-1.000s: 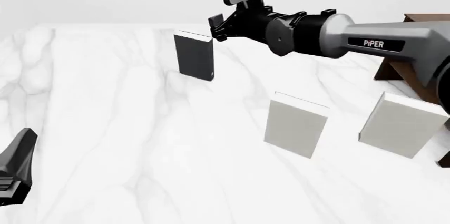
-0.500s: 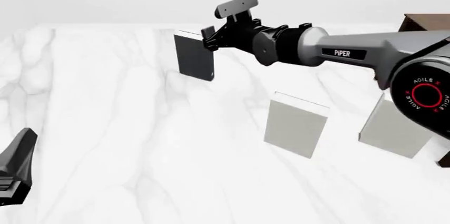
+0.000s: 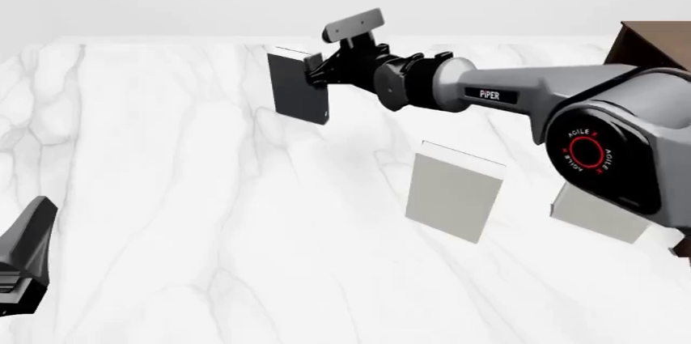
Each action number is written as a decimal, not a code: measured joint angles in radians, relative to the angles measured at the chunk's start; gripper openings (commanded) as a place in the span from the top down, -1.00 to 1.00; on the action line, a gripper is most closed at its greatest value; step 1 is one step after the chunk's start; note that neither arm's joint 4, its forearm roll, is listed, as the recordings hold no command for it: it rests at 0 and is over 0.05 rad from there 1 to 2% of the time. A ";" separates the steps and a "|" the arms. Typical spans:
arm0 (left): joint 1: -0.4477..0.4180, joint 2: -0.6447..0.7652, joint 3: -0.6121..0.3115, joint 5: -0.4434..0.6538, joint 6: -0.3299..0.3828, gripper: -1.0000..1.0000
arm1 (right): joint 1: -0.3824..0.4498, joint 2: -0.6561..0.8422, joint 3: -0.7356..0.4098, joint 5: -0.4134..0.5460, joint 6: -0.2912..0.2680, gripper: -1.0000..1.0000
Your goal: Pick up the book on the left and place it on top of the shelf.
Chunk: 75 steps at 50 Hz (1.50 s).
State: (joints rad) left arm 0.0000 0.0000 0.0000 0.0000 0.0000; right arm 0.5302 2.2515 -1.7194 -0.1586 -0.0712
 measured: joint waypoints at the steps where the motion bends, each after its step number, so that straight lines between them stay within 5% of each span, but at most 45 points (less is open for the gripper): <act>1: 0.000 0.000 0.000 0.000 0.000 -1.00 | 0.000 0.004 -0.004 0.001 0.001 -1.00; 75: 0.000 0.000 0.000 0.000 0.000 -1.00 | 0.011 0.240 -0.262 0.076 0.014 -1.00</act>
State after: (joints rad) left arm 0.0000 0.0000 0.0000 0.0000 0.0000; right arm 0.5408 2.4918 -1.9812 -0.0823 -0.0571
